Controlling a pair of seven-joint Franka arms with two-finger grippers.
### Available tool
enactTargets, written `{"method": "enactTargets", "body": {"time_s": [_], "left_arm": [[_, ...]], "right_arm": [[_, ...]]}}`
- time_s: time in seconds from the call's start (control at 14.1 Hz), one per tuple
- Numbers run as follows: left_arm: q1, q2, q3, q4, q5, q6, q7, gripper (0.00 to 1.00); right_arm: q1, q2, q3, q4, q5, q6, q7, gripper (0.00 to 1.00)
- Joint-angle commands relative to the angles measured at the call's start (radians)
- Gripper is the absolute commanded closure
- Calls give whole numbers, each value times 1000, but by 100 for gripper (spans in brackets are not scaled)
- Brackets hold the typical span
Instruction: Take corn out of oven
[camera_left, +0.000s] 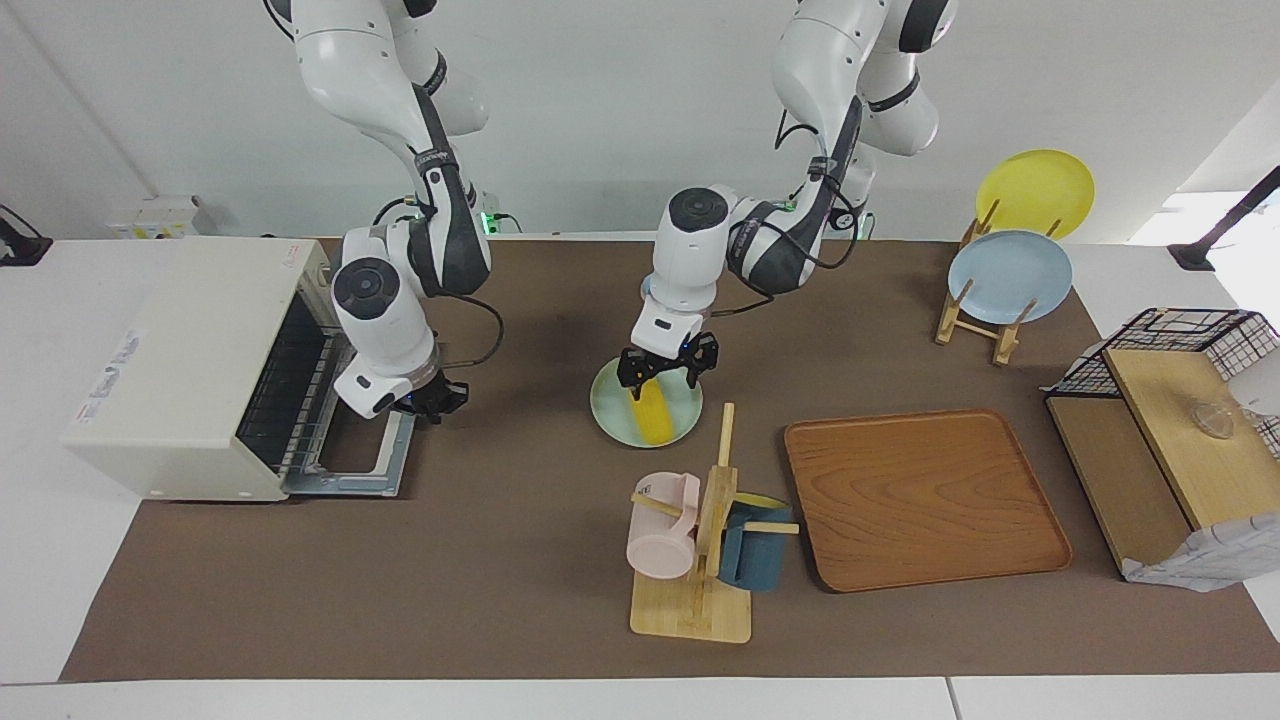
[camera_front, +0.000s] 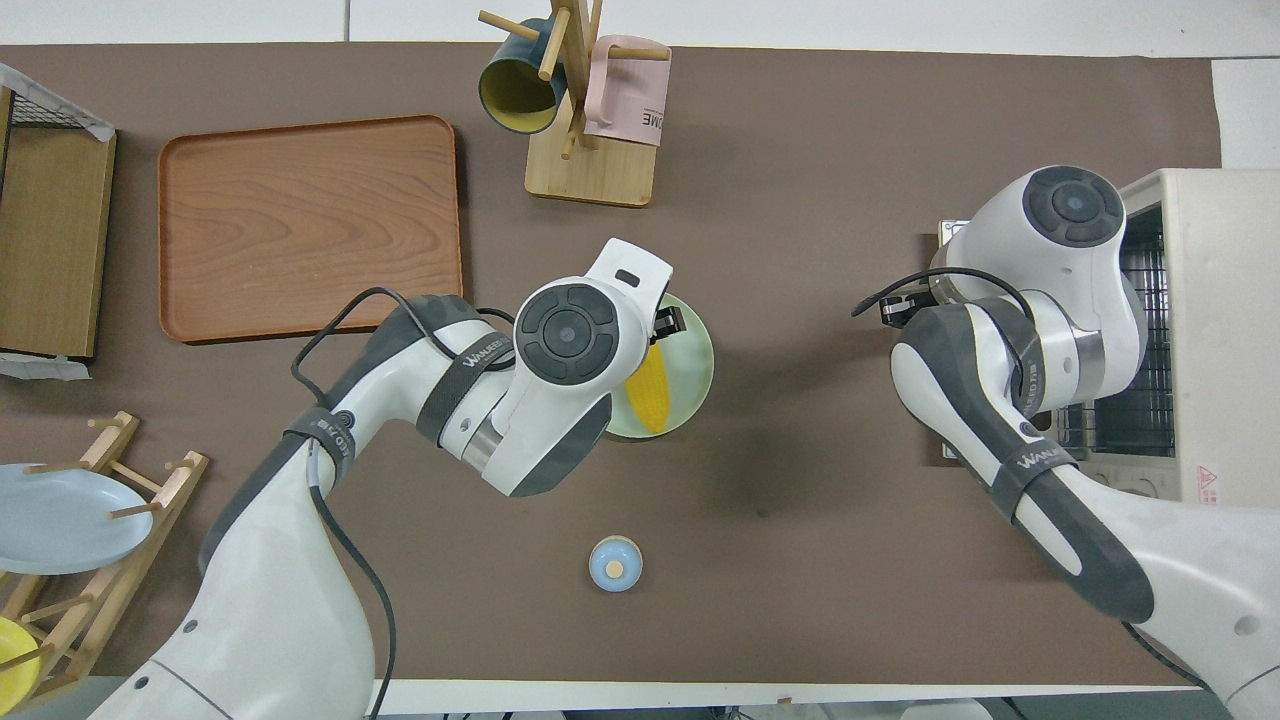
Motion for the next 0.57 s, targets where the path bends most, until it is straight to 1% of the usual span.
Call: {"method": "enactTargets", "body": {"time_s": [0.0,0.07,0.14,0.21,0.35,0.43,0.5], "left_arm": [[-26,49,19,15,10,50,-61,45],[-26,47,19,16,10,14,-72,92],[-27,47,19,22,10,-6,-73,99],[-26,46,21,33,7,-31,-73,100],[-12,47,27,129,7,-156,-90,100],[0,35,37,162,7,-234,-82,100],[44,-18,53,157,12,-299,-70,100]], "right_arm": [[-18,0,11,-20,-38,19,-5,98],[-19,4,11,-20,-48,30,-7,98],[-26,5,11,-22,-64,39,-7,97],[-36,10,11,-22,-68,39,-7,97],[-41,14,11,-22,-68,41,-7,97],[-41,14,11,-22,-68,39,-8,97],[-41,14,11,-20,-74,39,-10,97]]}}
